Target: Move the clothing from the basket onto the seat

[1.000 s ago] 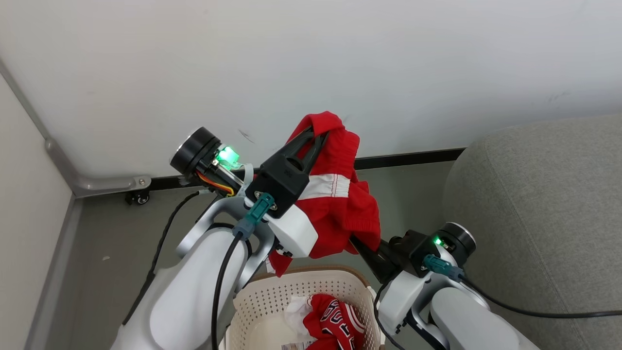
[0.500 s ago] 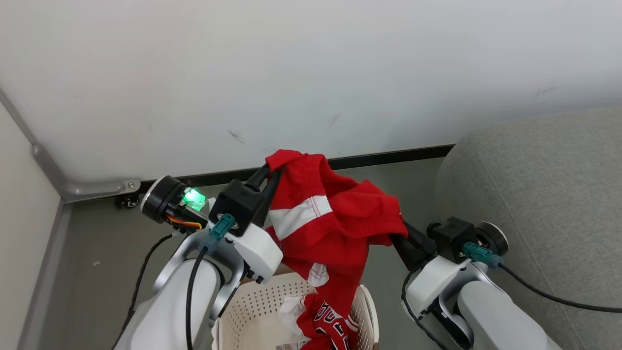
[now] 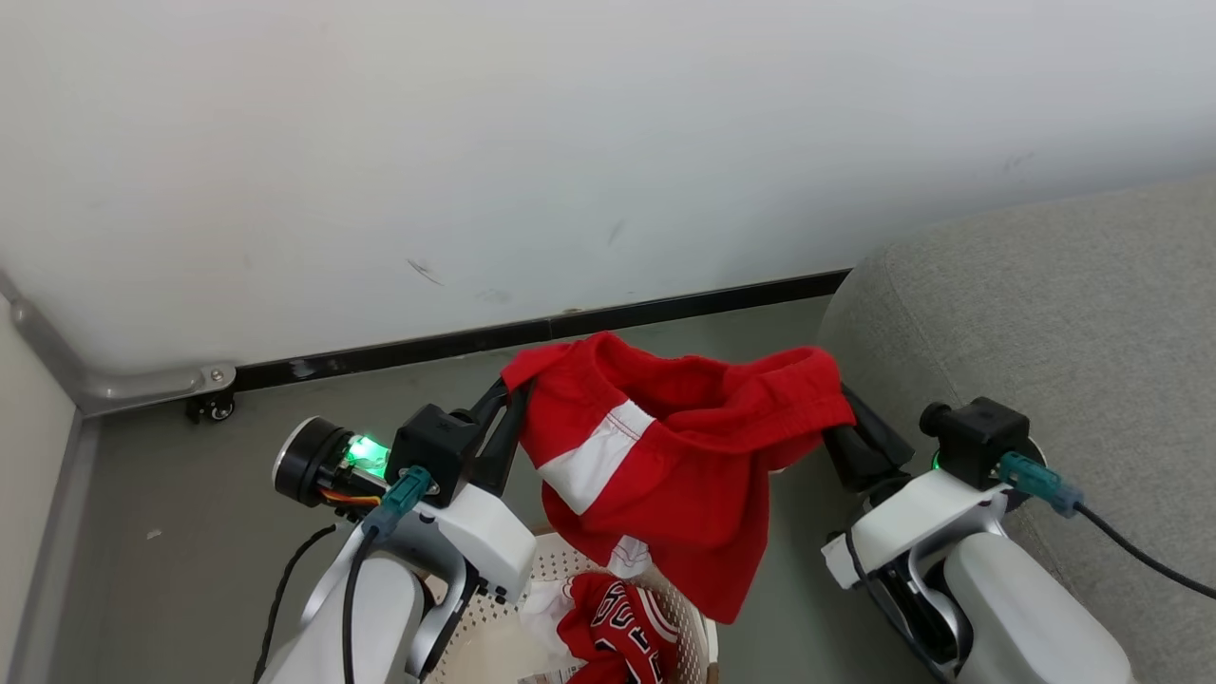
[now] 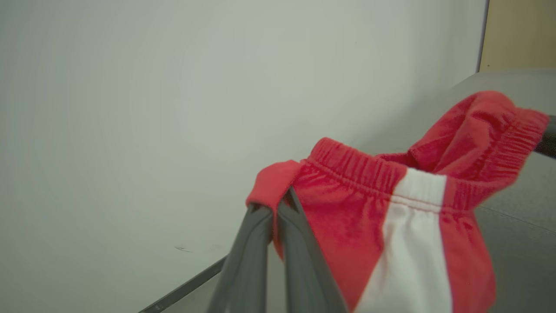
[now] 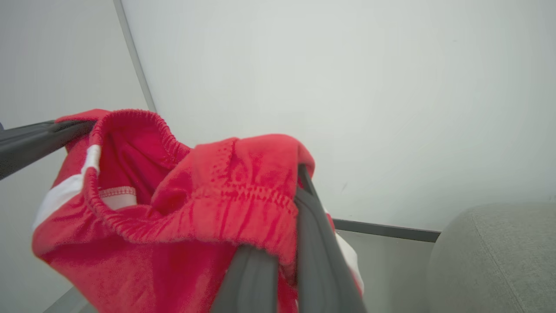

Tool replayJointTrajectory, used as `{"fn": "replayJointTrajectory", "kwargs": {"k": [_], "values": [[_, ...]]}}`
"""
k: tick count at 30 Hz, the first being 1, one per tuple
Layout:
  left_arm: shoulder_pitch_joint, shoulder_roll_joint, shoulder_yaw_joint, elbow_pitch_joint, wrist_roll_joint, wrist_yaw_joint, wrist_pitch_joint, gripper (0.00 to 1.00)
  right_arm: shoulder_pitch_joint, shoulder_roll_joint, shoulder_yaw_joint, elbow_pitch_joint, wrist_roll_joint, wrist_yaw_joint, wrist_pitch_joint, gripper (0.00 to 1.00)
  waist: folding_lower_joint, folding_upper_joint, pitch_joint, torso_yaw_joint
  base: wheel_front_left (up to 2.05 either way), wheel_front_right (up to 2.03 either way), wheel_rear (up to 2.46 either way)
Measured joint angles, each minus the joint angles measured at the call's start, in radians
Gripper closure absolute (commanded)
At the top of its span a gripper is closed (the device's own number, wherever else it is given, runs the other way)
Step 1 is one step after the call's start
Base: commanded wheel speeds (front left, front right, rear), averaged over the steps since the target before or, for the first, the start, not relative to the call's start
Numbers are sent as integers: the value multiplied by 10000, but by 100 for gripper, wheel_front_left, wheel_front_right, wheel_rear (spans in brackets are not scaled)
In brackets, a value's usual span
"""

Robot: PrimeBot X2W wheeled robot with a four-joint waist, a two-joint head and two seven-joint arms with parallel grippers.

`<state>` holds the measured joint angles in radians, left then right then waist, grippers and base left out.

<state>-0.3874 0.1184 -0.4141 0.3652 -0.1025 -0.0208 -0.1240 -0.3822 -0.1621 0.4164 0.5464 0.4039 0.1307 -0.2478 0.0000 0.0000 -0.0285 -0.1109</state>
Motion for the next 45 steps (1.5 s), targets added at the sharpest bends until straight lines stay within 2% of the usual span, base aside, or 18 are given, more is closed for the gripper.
{"fn": "replayJointTrajectory", "kwargs": {"k": [1,2,3,5,19,24,45], "values": [[42,-25,13,31,-27,4,-42,97,-3,-23,-79,-127,40,0,-2,100,0,0,5,-30,0,0,0],[90,-48,40,46,-88,4,-100,67,-3,-36,-146,-249,73,0,-2,100,0,0,10,-56,0,0,0],[141,-75,63,63,-159,4,-165,53,-7,-44,-209,-351,140,0,-2,100,0,0,15,-81,0,0,0],[191,-96,81,88,-196,4,-257,0,-7,-81,-245,-502,221,0,-2,100,0,0,24,-117,0,0,0],[196,-188,332,-148,-715,-75,-711,0,7,-752,-1014,-1058,230,0,-2,100,0,0,39,-147,0,0,0],[203,-199,330,-272,-815,-240,-809,0,164,-949,-1421,-1239,226,0,-4,100,0,0,28,-199,0,0,0],[607,-326,-825,-911,-1177,-863,-965,0,1021,-1327,-3204,-1885,-36,-2,29,100,0,0,32,-800,0,0,0]]}}
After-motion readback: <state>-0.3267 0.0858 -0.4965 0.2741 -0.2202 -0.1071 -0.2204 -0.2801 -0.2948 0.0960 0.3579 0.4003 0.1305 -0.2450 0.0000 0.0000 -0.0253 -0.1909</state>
